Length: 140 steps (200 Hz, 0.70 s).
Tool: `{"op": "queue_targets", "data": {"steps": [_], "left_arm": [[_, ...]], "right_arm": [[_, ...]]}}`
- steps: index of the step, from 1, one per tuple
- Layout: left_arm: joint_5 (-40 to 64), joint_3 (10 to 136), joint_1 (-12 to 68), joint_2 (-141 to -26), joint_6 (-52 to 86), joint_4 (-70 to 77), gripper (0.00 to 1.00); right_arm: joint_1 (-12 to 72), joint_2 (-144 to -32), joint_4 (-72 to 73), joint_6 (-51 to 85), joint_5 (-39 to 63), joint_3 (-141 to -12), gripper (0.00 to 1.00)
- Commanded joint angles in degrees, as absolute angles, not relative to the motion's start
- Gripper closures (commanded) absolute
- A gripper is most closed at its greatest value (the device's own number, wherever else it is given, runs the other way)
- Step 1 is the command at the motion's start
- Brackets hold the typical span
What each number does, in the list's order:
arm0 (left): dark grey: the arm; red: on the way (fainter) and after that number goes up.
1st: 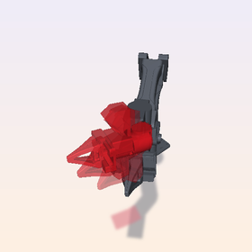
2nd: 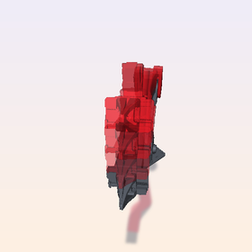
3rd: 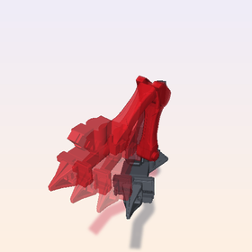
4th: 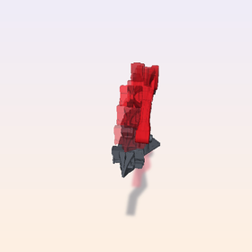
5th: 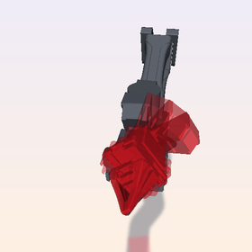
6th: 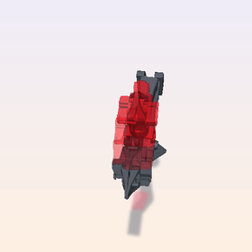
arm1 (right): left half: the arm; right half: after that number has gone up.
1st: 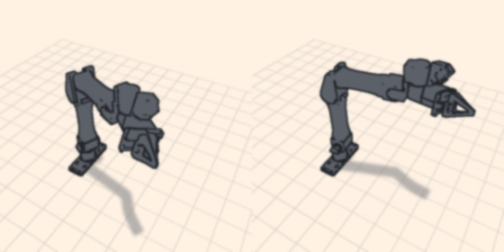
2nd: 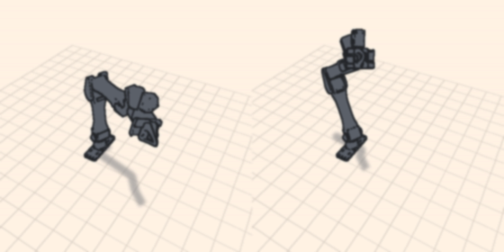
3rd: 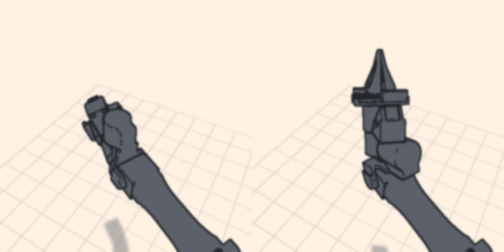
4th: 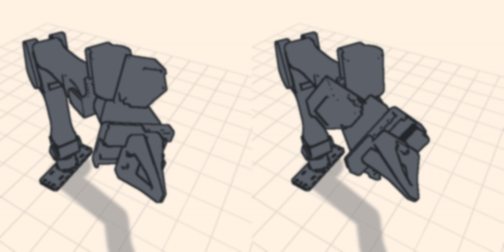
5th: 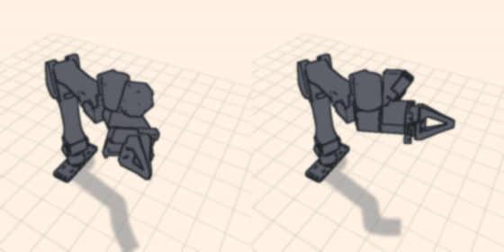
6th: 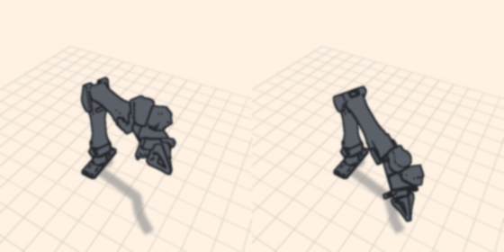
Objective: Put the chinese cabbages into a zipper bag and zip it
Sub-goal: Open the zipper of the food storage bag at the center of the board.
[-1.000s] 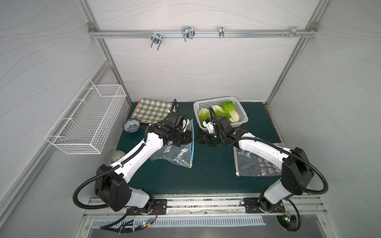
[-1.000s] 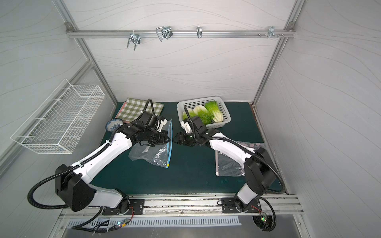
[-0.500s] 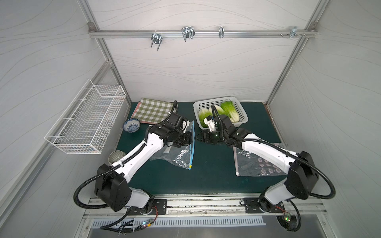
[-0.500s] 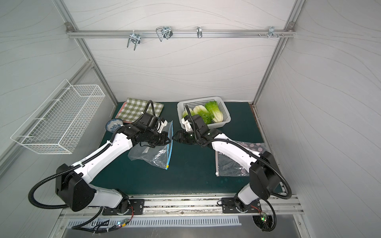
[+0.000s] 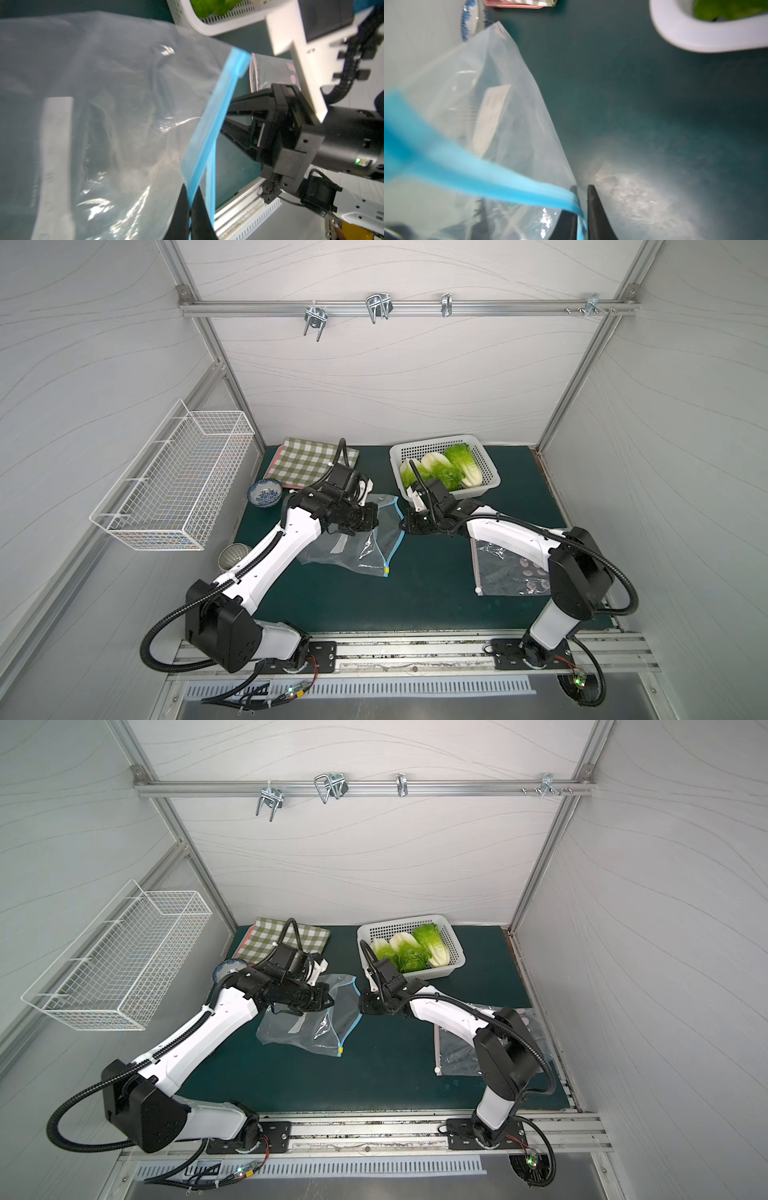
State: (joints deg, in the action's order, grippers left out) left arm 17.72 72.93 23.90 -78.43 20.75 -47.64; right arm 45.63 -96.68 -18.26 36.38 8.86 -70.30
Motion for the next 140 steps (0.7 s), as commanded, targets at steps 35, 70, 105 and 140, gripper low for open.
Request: {"op": "queue_targets", "data": {"steps": [35,70,105,140], "left_arm": [[21.1,79.0,21.4,-80.0,20.4,-47.2,1.0],[20.8,77.4,23.2,-85.3,20.6,-46.7,1.0],[19.9,78.3,25.5,-88.3,19.4,-47.6,1.0],[20.5,77.3,25.6,-89.0,19.4,-46.6,1.0]], "right_arm": [[46.7,-96.7,-26.6,28.6,6.8,-71.0,0.87],[43.9,-96.7,-24.4,27.5,14.5,-72.1,0.8],[39.7,-95.5,-26.8,24.7,26.3,-76.6,0.65],[33.2,-91.3,-33.5,22.3,28.1,-81.9,0.52]]}}
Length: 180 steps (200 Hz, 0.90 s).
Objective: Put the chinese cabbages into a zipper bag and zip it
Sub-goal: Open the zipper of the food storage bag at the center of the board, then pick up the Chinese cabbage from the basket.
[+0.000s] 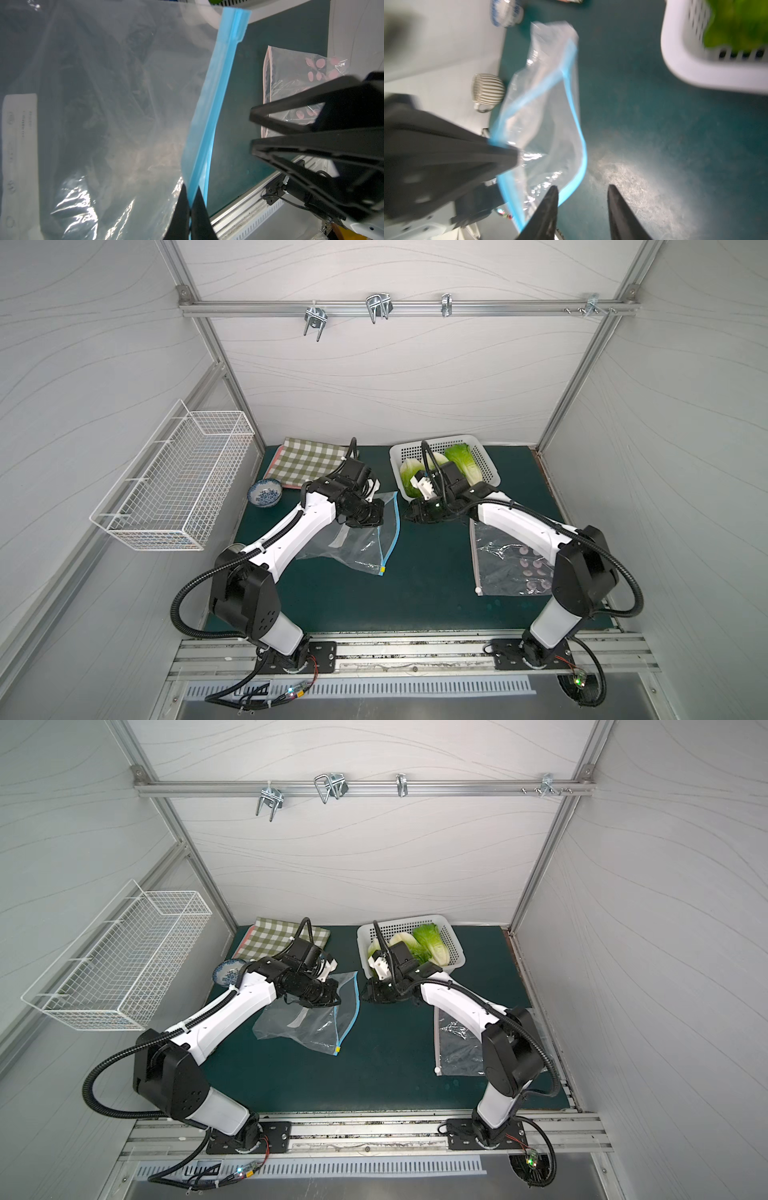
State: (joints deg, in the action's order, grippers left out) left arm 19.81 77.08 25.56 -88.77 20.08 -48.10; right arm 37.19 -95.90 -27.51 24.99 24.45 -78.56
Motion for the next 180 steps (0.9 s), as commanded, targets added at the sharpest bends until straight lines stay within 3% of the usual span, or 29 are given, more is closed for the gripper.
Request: {"op": "queue_targets", "data": {"steps": [1,31,49,67,180], "left_arm": [[20.6,77.1,25.6,-89.0,19.4,-46.5,1.0],[22.2,76.5,26.2,-89.8,20.5,-44.7,1.0],[22.1,76.4,26.6,-89.7,20.3,-45.0,1.0],[22.0,75.7,26.6,-89.0,20.0,-44.9,1.0],[22.3,73.9,26.6,-87.6,19.4,-44.4,1.0]], "right_arm": [[33.0,-91.3,-33.6,22.3,27.8,-82.0,0.52],[27.5,-92.8,-33.3,25.3,15.9,-83.0,0.36],[27.4,-97.2,-34.3,23.5,9.6,-86.6,0.21],[27.4,-103.0,-37.1,21.5,5.3,-92.5,0.13],[32.3,-128.9,-36.8,13.7,-4.1,-115.4,0.07]]}}
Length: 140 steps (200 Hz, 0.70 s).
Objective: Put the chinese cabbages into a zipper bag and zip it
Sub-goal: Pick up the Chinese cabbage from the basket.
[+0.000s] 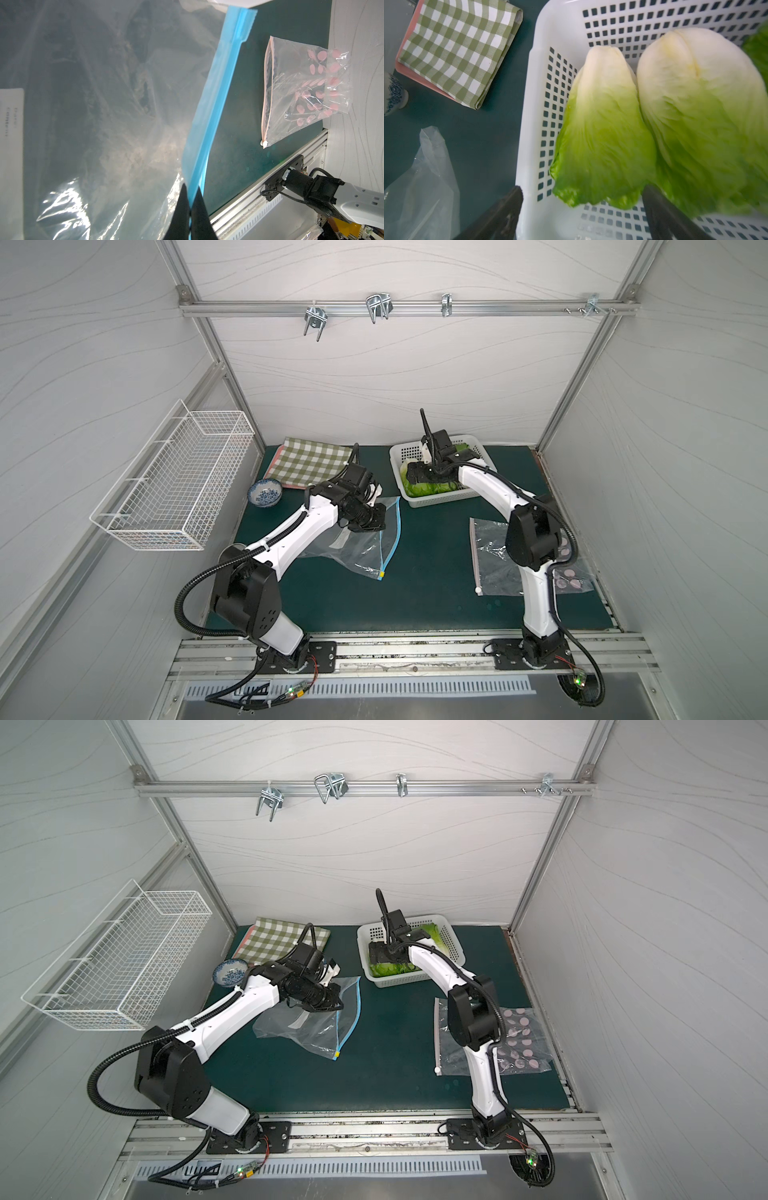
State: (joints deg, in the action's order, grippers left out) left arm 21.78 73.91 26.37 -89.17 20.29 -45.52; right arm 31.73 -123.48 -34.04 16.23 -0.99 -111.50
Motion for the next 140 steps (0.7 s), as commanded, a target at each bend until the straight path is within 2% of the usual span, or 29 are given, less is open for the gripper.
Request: {"op": "queue_targets", "data": {"steps": [1,33,64,89,113,125,140], "left_arm": [[22.3,73.9,26.6,-87.5,19.4,-44.5,1.0],[22.6,73.2,26.6,-86.9,19.2,-44.2,1.0],[22.8,73.1,26.5,-87.0,19.3,-43.9,1.0],[22.9,73.2,26.5,-87.1,19.2,-43.8,1.0],[22.8,73.4,26.5,-86.8,19.1,-44.1,1.0],[22.4,73.5,26.5,-86.5,18.7,-44.5,1.0],[21.8,73.4,26.2,-86.2,18.1,-44.9,1.0]], "right_arm": [[32.3,-129.1,-36.8,13.7,-4.1,-115.5,0.07],[32.7,-132.9,-37.2,13.1,-8.6,-116.3,0.09],[31.7,-133.9,-36.2,14.2,-8.1,-115.1,0.22],[30.8,-132.8,-33.9,14.5,-6.0,-113.3,0.41],[30.7,-130.1,-32.2,13.7,-5.4,-112.8,0.7],[30.6,-127.5,-30.1,13.4,-3.7,-111.7,0.77],[30.4,-124.3,-29.4,13.2,-1.0,-111.7,0.8]]}}
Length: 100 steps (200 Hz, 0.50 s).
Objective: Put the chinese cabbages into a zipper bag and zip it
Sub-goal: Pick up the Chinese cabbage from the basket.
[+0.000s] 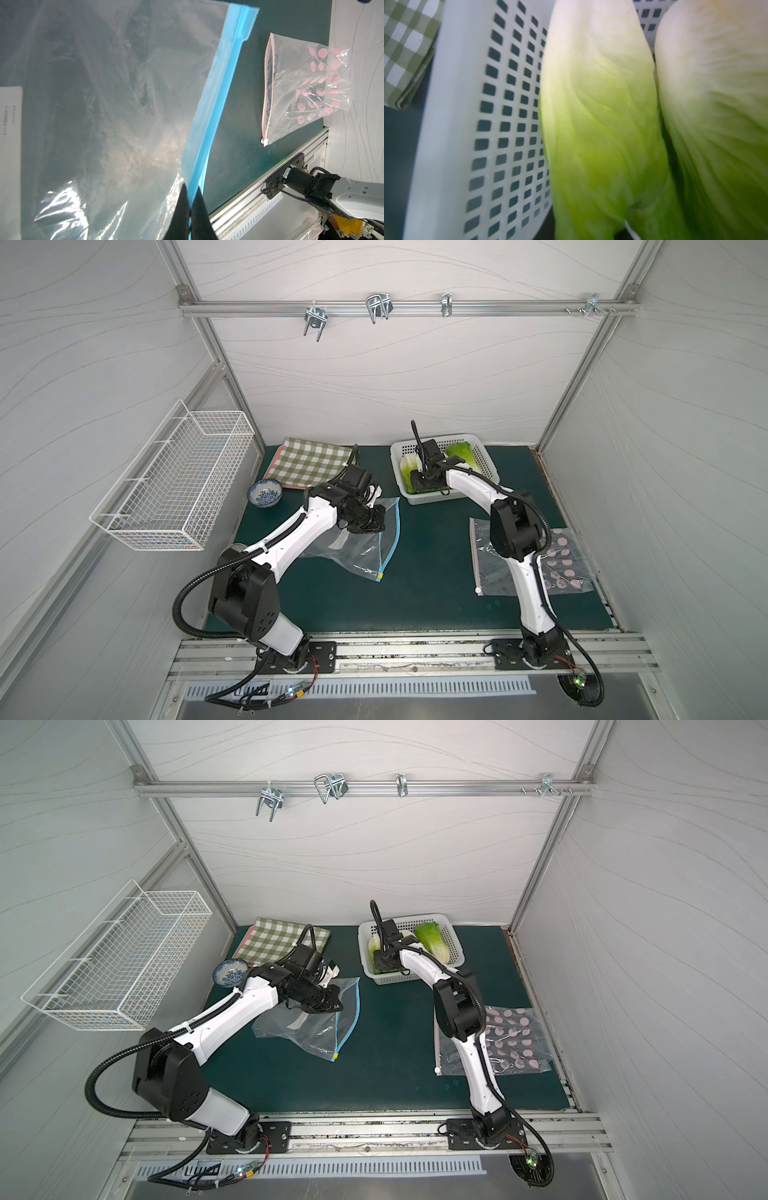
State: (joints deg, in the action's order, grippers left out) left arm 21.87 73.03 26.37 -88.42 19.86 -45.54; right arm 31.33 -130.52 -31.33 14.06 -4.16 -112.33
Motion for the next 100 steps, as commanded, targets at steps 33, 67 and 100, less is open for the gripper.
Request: {"op": "queue_targets", "data": {"steps": [33,67,100], "left_arm": [[19.6,73.4,25.6,-85.7,16.2,-46.5,1.0],[19.7,73.7,24.2,-84.7,15.3,-46.8,1.0],[18.9,74.8,23.0,-84.5,13.9,-47.5,1.0]], "right_arm": [[30.3,-117.8,-30.1,13.0,3.9,-113.1,0.85],[30.3,-111.9,-34.5,13.2,9.3,-112.3,0.87],[30.7,-102.3,-37.0,16.2,18.9,-102.5,0.92]]}}
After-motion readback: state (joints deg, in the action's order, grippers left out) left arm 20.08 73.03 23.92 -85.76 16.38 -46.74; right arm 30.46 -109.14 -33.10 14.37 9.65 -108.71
